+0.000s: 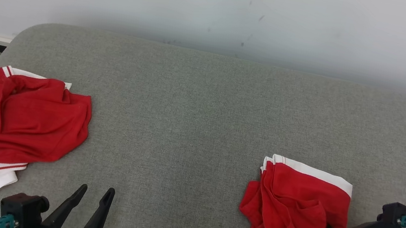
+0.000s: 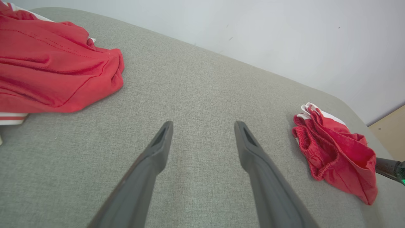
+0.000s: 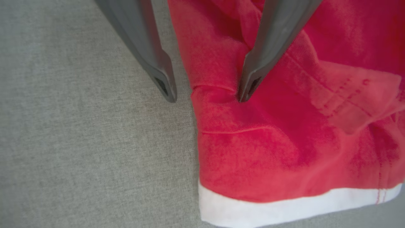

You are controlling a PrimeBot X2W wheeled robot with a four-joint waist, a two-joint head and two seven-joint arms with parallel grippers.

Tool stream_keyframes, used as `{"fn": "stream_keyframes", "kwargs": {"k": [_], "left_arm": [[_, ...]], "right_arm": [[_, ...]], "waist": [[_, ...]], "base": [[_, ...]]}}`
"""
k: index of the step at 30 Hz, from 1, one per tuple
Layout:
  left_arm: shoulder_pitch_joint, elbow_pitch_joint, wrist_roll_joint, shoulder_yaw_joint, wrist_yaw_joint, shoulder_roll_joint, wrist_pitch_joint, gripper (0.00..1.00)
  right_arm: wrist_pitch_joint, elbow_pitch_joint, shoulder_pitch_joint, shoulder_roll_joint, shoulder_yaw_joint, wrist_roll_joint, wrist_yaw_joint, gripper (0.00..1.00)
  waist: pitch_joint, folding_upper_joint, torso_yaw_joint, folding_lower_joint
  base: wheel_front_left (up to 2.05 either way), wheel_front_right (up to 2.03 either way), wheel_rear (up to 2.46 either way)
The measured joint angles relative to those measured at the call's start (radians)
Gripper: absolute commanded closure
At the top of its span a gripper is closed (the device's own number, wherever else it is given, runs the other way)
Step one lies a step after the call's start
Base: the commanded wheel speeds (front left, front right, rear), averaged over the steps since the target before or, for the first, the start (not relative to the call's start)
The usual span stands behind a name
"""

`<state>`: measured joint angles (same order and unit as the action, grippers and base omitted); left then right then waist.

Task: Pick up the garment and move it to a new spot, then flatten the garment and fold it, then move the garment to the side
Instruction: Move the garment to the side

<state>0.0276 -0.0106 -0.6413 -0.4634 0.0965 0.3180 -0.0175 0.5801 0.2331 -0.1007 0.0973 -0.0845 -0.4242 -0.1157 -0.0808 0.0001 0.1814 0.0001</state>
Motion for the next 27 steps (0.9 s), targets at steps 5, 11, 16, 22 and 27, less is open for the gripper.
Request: {"fn": "stream_keyframes", "kwargs": {"k": [5, 11, 16, 22, 27], "left_arm": [[0.000, 0.000, 0.000, -0.001, 0.000, 0.000, 0.001, 0.00], [0.006, -0.005, 0.000, -0.012, -0.009, -0.007, 0.005, 0.00], [0.006, -0.010, 0.000, -0.016, -0.009, -0.009, 0.006, 0.00], [0.002, -0.014, -0.002, -0.015, -0.009, -0.010, 0.008, 0.00], [-0.003, -0.018, -0.008, -0.012, -0.008, -0.010, 0.007, 0.00]], "right_arm": [[0.065, 0.026, -0.019, -0.006, 0.002, -0.007, -0.003, 0.00], [0.119, 0.047, -0.055, -0.009, -0.006, -0.016, -0.007, 0.00], [0.163, 0.057, -0.071, -0.012, -0.010, -0.024, -0.008, 1.00], [0.192, 0.039, -0.072, 0.021, 0.007, 0.013, -0.008, 1.00], [0.180, -0.059, -0.096, 0.101, 0.012, 0.106, -0.008, 1.00]], "waist": [[-0.003, 0.0000, 0.001, 0.0000], [0.000, 0.0000, 0.012, 0.0000], [0.005, 0.0000, 0.026, 0.0000], [0.016, 0.0000, 0.039, -0.0001], [0.030, 0.0000, 0.041, -0.0001]], "base": [[0.00, 0.00, 0.00], [0.00, 0.00, 0.00], [0.00, 0.00, 0.00], [0.00, 0.00, 0.00], [0.00, 0.00, 0.00]]}}
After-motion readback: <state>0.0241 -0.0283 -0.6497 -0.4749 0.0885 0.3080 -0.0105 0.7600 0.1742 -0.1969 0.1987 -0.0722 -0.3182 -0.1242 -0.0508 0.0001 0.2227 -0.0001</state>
